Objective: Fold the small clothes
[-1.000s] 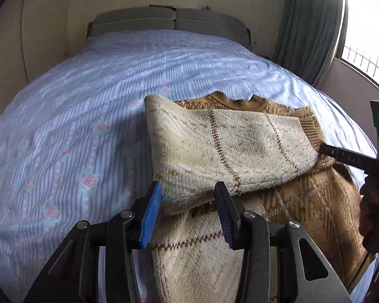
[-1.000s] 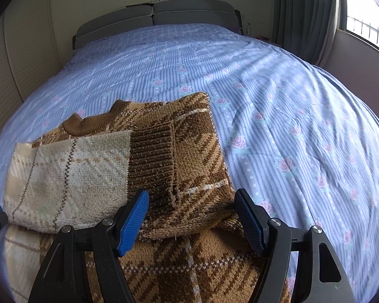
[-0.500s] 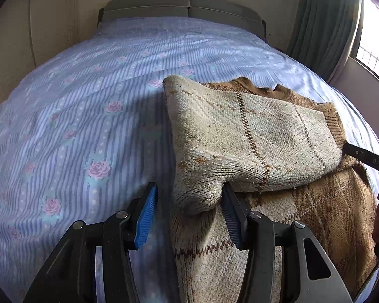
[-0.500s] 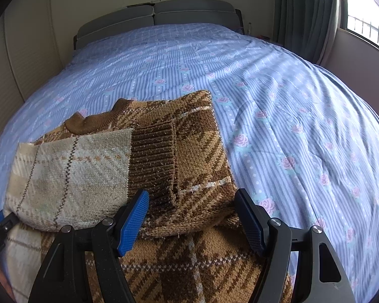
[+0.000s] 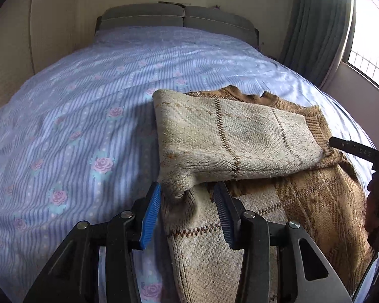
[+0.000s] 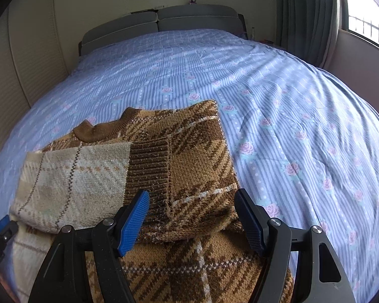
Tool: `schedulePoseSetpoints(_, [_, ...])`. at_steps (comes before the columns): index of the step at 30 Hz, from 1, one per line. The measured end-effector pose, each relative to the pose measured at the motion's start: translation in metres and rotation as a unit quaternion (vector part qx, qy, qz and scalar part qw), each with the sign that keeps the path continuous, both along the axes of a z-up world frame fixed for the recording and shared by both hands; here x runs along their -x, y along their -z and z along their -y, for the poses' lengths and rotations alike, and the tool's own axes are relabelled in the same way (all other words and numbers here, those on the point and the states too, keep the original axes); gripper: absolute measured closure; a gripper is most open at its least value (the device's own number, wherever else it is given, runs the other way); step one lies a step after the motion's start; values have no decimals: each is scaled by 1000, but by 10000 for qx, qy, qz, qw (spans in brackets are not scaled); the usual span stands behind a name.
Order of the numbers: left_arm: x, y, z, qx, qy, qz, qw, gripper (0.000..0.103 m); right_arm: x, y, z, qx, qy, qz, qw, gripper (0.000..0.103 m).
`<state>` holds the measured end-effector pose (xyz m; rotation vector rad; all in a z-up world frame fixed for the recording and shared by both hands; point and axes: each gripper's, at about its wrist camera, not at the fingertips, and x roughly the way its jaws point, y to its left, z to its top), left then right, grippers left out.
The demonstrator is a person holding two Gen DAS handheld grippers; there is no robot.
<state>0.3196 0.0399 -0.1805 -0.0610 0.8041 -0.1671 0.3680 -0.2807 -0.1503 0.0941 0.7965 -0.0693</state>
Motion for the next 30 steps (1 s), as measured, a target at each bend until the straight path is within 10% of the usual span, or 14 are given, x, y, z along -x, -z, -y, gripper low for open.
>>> schedulePoseSetpoints(7, [-10, 18, -20, 316, -394, -281, 9983, 57, -6, 13, -14, 87, -338, -211, 9992, 55])
schedulePoseSetpoints(9, [-13, 17, -22, 341, -412, -253, 9982, 57, -6, 12, -17, -23, -515, -186, 9985, 87])
schedulePoseSetpoints(16, [-6, 15, -30, 303, -625, -56, 9976, 53, -7, 9, -11, 116, -259, -94, 9996, 103])
schedulePoseSetpoints(23, [-2, 13, -20, 282, -469, -115, 9984, 53, -3, 13, 6, 91, -115, -160, 9998, 100])
schedulePoseSetpoints(30, [38, -5, -4, 335, -497, -159, 9981, 51, 48, -11, 2, 98, -106, 150, 9998, 43])
